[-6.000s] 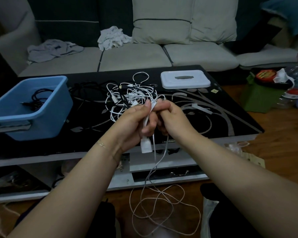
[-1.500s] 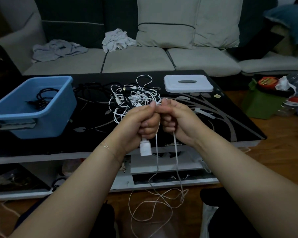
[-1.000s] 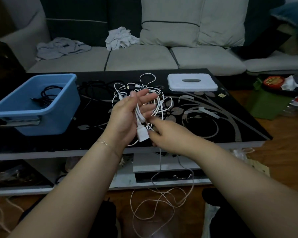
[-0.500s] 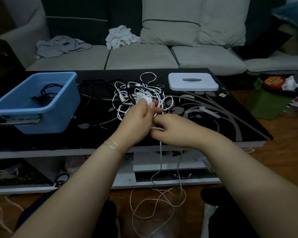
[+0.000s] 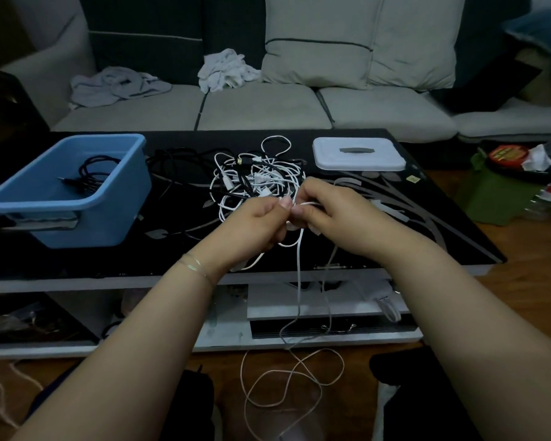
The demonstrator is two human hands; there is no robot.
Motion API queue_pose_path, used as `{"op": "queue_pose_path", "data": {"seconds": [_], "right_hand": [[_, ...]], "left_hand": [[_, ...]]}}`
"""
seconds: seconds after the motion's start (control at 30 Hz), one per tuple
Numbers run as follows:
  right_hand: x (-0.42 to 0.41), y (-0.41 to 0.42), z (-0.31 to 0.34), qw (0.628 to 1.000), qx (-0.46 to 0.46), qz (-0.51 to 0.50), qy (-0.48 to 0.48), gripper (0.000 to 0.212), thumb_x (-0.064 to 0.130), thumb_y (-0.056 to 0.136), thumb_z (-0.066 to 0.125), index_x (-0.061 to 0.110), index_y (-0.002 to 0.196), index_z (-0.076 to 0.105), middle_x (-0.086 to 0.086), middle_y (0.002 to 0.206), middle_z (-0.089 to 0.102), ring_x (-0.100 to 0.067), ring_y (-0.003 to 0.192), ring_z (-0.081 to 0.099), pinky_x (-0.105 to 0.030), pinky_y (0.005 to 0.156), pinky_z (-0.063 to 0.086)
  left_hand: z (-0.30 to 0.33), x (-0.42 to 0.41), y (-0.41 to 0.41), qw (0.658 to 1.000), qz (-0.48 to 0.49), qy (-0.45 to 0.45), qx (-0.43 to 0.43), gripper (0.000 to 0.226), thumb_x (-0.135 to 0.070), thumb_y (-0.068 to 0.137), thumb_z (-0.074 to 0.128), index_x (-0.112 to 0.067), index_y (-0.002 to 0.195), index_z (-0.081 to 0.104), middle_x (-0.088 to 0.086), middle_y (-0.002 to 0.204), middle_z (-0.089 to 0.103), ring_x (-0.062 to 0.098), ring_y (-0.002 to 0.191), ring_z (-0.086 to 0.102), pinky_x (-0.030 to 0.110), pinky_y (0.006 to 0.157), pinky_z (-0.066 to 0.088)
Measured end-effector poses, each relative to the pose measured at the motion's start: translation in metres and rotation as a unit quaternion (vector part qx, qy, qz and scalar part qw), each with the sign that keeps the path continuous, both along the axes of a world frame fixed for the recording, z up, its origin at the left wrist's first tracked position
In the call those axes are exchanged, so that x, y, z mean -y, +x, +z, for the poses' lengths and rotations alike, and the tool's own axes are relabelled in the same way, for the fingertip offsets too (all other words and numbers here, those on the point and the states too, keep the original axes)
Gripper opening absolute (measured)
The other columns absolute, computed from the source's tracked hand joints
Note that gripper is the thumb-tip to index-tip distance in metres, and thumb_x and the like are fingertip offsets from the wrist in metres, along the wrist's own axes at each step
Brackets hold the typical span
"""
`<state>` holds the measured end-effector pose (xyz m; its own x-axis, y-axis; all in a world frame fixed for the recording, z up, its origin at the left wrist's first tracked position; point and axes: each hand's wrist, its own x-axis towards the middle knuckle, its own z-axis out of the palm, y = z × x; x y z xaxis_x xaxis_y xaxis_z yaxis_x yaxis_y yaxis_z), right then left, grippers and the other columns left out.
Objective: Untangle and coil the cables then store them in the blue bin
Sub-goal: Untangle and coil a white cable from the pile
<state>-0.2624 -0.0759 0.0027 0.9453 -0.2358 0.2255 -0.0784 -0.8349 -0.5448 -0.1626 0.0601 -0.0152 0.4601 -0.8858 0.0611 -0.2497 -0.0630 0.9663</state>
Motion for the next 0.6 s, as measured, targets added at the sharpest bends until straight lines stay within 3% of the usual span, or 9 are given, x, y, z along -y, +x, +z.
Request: {"op": "queue_pose_path", "data": {"seconds": [0.17,0.3,0.37,0.47,0.6], "right_hand": [[0.001,0.003,-0.007,0.999,0.026,0.007,0.021,0.021,0.031,0.097,0.050,0.033,0.076,0.047,0.005,0.070,0.060,-0.011,0.067,0.053,-0.033,0.066,0.042],[-0.010,0.011,-0.018,0.981,0.080,0.025,0.177,0.018,0.028,0.096,0.052,0.025,0.079,0.051,-0.006,0.073,0.066,-0.020,0.063,0.059,-0.035,0.065,0.047],[-0.015,0.016,-0.022,0.963,0.096,0.016,0.253,0.020,0.030,0.095,0.053,0.021,0.077,0.051,-0.009,0.064,0.065,-0.022,0.053,0.054,-0.034,0.054,0.043],[-0.026,0.019,-0.022,0.936,0.117,-0.006,0.333,0.023,0.022,0.096,0.052,0.015,0.075,0.048,0.001,0.051,0.060,-0.011,0.041,0.041,-0.024,0.043,0.030],[-0.035,0.021,-0.019,0.884,0.125,-0.042,0.448,0.024,0.031,0.093,0.055,0.015,0.079,0.046,-0.004,0.051,0.054,-0.011,0.039,0.037,-0.018,0.038,0.024]], "left_hand": [[-0.002,-0.002,0.004,0.997,-0.039,-0.013,-0.064,0.043,-0.027,0.105,0.028,-0.001,0.085,0.056,-0.005,0.046,0.032,0.005,0.040,0.020,0.015,0.038,0.018],[-0.002,-0.007,0.009,0.993,-0.066,-0.042,-0.084,0.038,-0.033,0.101,0.036,-0.009,0.074,0.048,0.004,0.049,0.051,0.007,0.036,0.028,0.014,0.037,0.024],[-0.003,-0.007,0.010,0.989,-0.077,-0.058,-0.116,0.035,-0.037,0.093,0.040,-0.013,0.068,0.046,0.014,0.056,0.050,0.007,0.034,0.027,0.014,0.036,0.024],[-0.003,-0.009,0.014,0.977,-0.075,-0.066,-0.190,0.037,-0.038,0.090,0.045,-0.017,0.060,0.050,0.007,0.055,0.038,0.004,0.033,0.020,0.012,0.035,0.020],[-0.004,-0.010,0.015,0.963,-0.090,-0.091,-0.236,0.038,-0.037,0.094,0.046,-0.008,0.074,0.059,-0.005,0.038,0.030,0.001,0.030,0.018,0.011,0.036,0.019]]}}
